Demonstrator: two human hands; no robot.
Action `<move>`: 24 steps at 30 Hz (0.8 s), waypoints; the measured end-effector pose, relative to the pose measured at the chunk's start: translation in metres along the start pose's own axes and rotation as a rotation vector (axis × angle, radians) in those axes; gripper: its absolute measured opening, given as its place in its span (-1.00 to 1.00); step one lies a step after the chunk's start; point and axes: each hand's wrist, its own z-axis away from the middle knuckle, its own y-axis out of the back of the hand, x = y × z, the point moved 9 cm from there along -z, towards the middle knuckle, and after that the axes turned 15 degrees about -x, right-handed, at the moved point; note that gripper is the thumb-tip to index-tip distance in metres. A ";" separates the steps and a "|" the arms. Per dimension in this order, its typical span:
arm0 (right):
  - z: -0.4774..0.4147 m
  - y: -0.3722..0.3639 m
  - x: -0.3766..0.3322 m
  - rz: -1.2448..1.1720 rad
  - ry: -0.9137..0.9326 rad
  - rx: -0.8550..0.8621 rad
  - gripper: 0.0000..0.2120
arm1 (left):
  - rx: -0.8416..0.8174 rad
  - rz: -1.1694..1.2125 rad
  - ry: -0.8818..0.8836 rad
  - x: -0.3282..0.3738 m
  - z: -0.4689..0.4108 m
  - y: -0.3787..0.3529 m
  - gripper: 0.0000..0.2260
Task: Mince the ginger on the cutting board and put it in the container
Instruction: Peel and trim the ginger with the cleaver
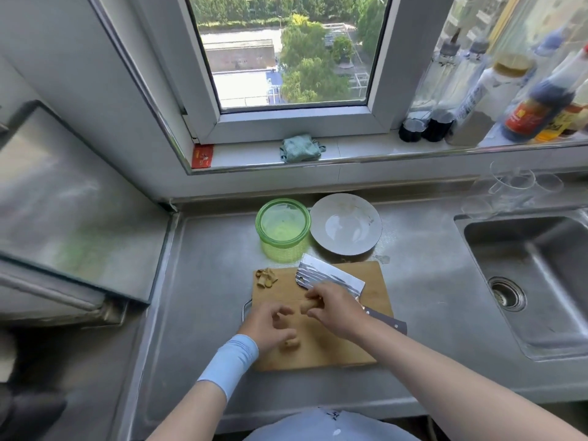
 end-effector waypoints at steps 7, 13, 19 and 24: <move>-0.005 -0.015 -0.007 0.002 -0.009 0.020 -0.74 | 0.017 -0.257 -0.096 -0.001 -0.002 0.002 -0.82; -0.005 -0.016 -0.011 -0.072 -0.052 0.075 -0.66 | 0.236 -0.296 -0.053 -0.015 -0.024 0.062 -0.83; -0.004 -0.028 -0.002 -0.141 -0.092 0.139 -0.56 | 0.385 -0.446 -0.233 0.002 -0.013 0.057 -0.80; 0.000 -0.032 0.003 -0.222 -0.093 0.200 -0.59 | 0.131 -0.326 -0.471 0.023 -0.006 0.005 -0.76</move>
